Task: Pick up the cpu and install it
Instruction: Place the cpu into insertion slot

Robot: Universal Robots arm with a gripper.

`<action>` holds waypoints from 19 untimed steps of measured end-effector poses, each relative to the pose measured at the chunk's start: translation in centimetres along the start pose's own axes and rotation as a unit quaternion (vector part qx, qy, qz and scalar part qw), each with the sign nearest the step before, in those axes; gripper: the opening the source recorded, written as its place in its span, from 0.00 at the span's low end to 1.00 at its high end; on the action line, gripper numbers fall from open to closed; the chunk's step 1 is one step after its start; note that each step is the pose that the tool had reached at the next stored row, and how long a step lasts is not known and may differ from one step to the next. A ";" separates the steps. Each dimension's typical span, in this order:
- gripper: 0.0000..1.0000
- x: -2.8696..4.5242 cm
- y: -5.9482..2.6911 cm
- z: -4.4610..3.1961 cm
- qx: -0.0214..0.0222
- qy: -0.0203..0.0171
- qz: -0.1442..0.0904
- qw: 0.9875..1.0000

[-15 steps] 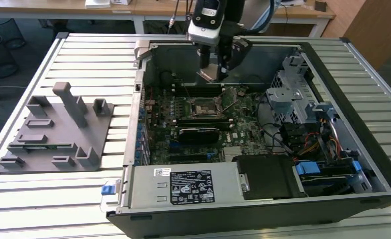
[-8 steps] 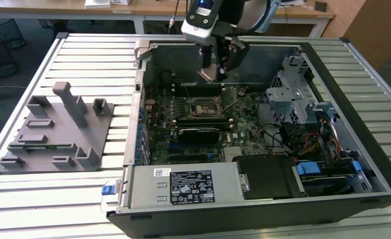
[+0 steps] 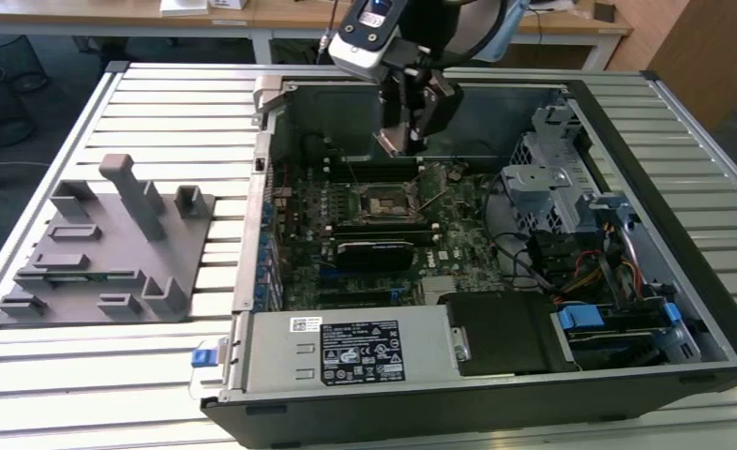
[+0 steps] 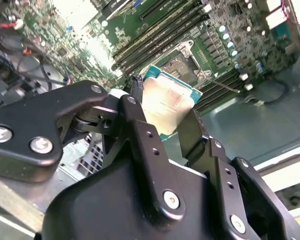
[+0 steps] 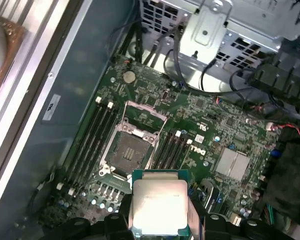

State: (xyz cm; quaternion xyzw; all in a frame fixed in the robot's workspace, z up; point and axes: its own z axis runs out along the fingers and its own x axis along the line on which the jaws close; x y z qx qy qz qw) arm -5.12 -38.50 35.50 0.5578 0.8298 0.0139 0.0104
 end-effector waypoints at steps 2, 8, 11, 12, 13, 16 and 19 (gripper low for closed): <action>0.53 0.00 0.00 0.03 0.000 -0.001 0.017 1.000; 0.53 0.05 0.00 0.11 0.000 -0.002 0.057 0.998; 0.53 0.11 0.02 0.15 0.000 -0.003 0.072 0.997; 0.53 0.15 0.03 0.18 0.000 -0.003 0.078 0.997; 0.53 0.20 0.05 0.21 0.000 -0.003 0.082 0.997; 0.53 0.34 0.11 0.32 -0.001 -0.004 0.094 0.996; 0.53 0.50 0.17 0.43 -0.001 -0.004 0.107 0.994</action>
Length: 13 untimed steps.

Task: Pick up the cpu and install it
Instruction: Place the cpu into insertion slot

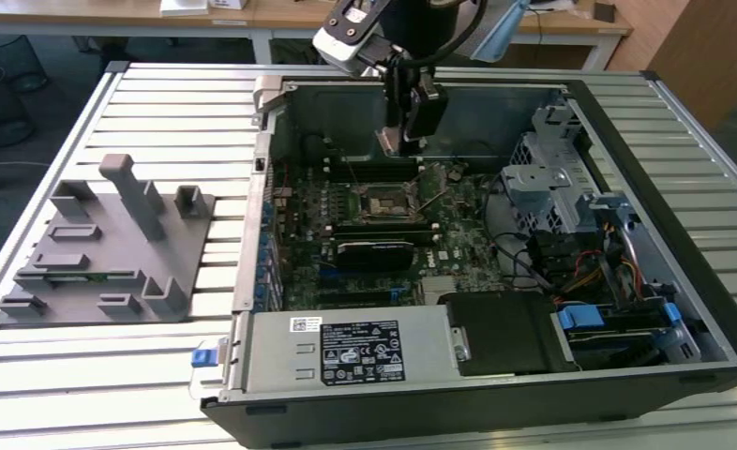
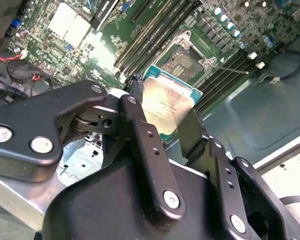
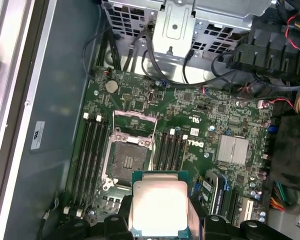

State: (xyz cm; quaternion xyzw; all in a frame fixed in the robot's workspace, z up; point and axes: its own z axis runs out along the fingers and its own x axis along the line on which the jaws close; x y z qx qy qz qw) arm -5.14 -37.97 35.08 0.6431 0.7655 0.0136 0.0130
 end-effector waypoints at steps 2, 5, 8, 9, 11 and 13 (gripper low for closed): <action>0.53 0.08 0.01 0.08 0.000 0.000 0.009 1.000; 0.53 0.13 0.01 0.27 0.000 -0.001 0.028 1.000; 0.53 0.20 0.02 0.46 0.000 -0.002 0.045 0.999; 0.53 0.26 0.02 0.55 0.000 -0.002 0.049 0.999; 0.53 0.43 0.04 0.80 0.000 -0.002 0.055 0.998; 0.53 0.69 0.08 1.00 0.000 -0.002 0.059 0.998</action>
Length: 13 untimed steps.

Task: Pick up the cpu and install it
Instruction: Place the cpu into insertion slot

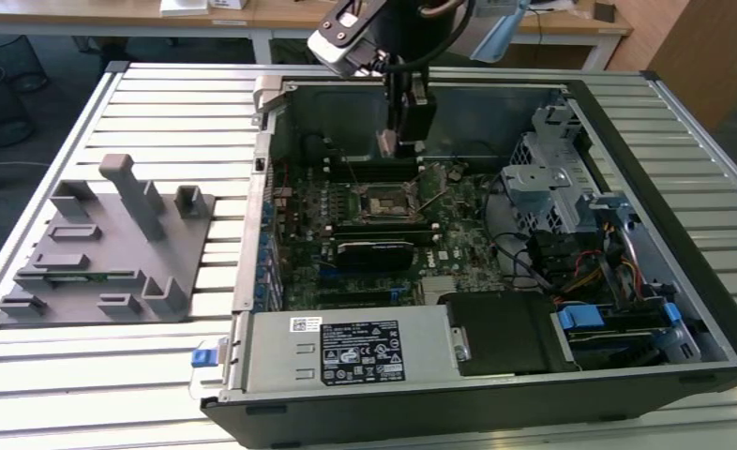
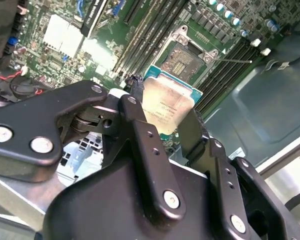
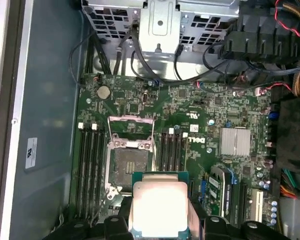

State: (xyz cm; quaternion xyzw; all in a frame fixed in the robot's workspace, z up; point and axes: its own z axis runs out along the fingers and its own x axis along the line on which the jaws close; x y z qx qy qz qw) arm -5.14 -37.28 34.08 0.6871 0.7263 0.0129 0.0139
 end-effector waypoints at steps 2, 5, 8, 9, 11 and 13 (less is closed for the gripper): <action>0.53 0.25 0.01 0.11 0.000 0.000 0.000 1.000; 0.53 0.37 0.01 0.35 0.000 0.000 0.000 1.000; 0.53 0.43 0.00 0.82 0.000 0.000 0.000 1.000; 0.53 0.43 -0.01 0.99 0.000 0.000 0.000 1.000; 0.53 0.44 -0.03 1.36 0.000 0.000 0.001 1.000; 0.53 0.50 -0.04 1.72 0.000 0.000 0.003 1.000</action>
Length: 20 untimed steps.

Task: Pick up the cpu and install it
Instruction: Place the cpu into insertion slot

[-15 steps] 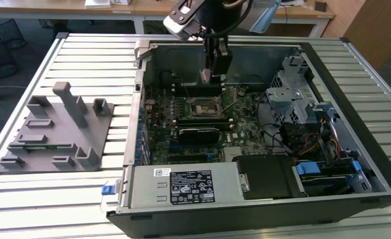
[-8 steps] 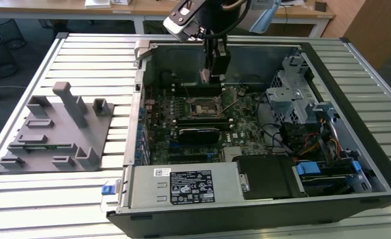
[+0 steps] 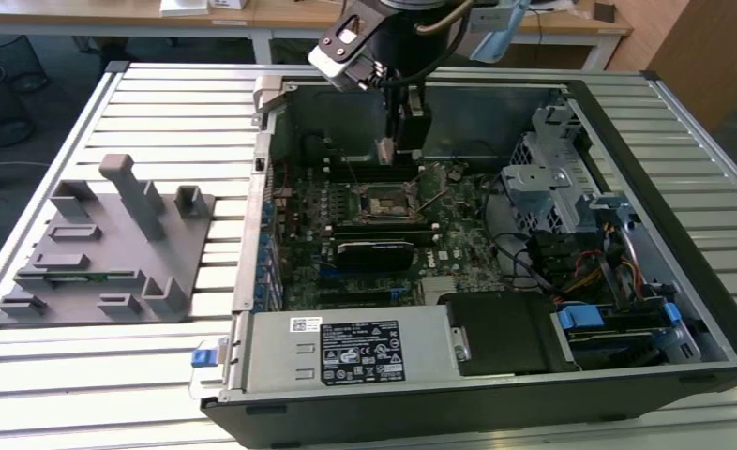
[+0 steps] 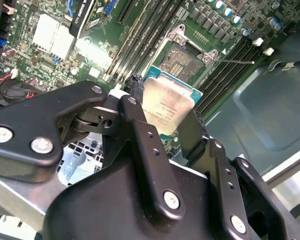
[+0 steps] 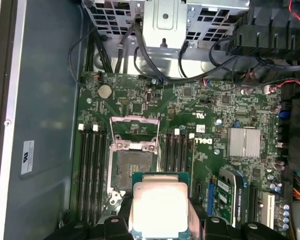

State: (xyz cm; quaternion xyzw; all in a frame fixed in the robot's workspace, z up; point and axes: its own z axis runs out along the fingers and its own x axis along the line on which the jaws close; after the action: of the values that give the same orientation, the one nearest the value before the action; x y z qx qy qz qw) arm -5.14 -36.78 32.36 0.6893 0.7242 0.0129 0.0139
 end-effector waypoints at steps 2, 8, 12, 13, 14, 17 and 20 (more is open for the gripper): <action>0.53 0.03 -0.01 0.35 0.000 0.000 0.000 1.000; 0.53 0.55 -0.02 1.33 0.000 0.000 0.002 1.000; 0.53 1.37 0.00 1.92 0.000 0.000 0.003 1.000; 0.53 1.47 0.00 2.09 0.000 0.000 0.003 1.000; 0.53 1.54 0.00 2.25 0.000 0.000 0.004 1.000; 0.53 1.66 0.00 2.55 0.000 0.000 0.005 1.000; 0.53 1.84 -0.01 2.82 0.000 -0.001 0.014 1.000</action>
State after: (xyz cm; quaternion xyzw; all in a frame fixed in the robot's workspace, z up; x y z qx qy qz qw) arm -5.14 -34.95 29.53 0.6995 0.7144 0.0127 0.0141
